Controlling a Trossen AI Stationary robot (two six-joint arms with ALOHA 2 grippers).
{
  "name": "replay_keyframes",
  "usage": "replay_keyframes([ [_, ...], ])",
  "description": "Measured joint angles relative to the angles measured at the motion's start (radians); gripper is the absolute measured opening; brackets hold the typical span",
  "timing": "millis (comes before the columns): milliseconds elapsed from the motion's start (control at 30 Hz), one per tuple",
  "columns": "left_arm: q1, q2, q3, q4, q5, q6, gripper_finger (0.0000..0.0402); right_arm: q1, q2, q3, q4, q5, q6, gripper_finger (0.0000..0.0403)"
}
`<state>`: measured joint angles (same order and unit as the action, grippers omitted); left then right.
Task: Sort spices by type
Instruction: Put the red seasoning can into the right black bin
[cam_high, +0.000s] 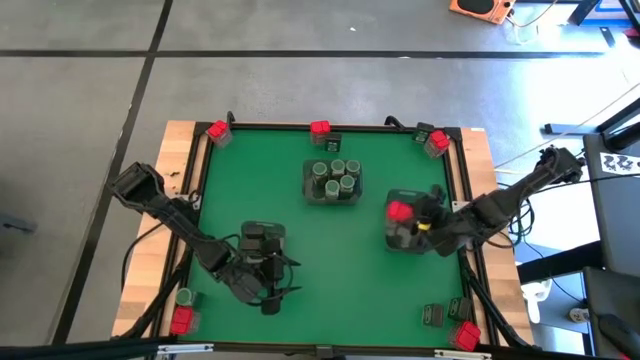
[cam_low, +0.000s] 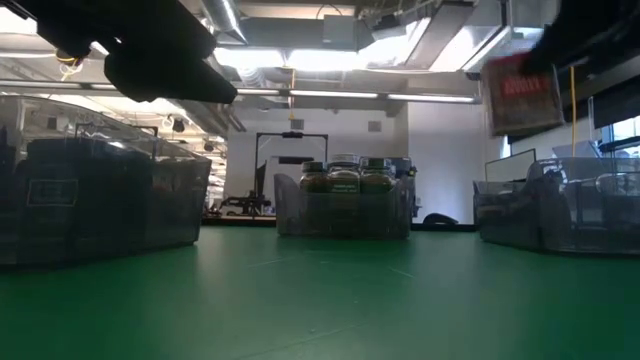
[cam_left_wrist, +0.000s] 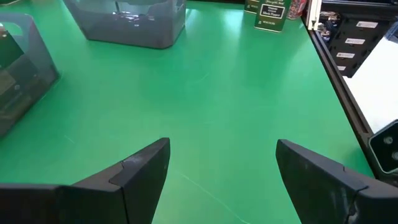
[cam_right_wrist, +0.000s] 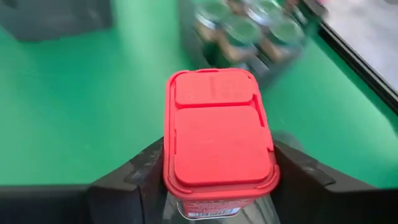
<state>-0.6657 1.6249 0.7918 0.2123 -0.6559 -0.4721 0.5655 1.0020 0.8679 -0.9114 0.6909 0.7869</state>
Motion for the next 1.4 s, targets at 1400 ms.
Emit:
replay_keyframes([
  [1400, 0.026, 0.000, 0.000, -0.022, 0.000, -0.027, 0.0290, -0.058, -0.003, -0.522, 0.369, 0.210, 0.314, 0.0230],
])
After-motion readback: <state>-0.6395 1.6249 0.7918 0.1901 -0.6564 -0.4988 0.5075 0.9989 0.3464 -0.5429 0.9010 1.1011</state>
